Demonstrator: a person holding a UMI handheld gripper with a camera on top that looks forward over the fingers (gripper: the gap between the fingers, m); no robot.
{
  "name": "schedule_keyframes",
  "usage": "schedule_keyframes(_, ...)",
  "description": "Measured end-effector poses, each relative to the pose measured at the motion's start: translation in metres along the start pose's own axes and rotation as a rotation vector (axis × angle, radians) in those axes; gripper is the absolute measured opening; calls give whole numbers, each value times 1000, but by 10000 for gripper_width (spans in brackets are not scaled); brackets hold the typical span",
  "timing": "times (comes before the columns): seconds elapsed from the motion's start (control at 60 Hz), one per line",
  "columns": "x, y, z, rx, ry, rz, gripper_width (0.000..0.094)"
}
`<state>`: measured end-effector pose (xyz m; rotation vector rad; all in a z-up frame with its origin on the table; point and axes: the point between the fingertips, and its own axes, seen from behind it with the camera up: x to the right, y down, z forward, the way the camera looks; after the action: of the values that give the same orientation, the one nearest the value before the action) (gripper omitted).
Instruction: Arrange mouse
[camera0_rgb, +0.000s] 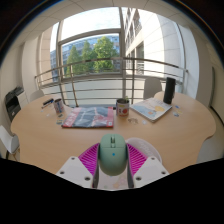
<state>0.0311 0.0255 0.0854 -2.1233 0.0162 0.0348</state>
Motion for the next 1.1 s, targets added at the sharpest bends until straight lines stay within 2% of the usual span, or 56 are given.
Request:
schedule_keyframes(0.067,15,28,26,-70,8,0,393)
schedule_keyframes(0.133,24,52,45,-104,10,-4,400)
schedule_keyframes(0.25,26,75,60,-167,-8,-9,482)
schedule_keyframes(0.3,26,75,59,-166,-14,-6,521)
schedule_keyframes(0.417,26,61,40,-144,-1,-28,803)
schedule_keyframes(0.45,24,55,31,-139,0,-29,843)
schedule_keyframes(0.733,1,16,-109,-37,57,-54,841)
schedule_keyframes(0.867,-13,23,-180,-16,87,-54,833)
schedule_keyframes(1.1,-33,45,-251,-13,103,-60,837)
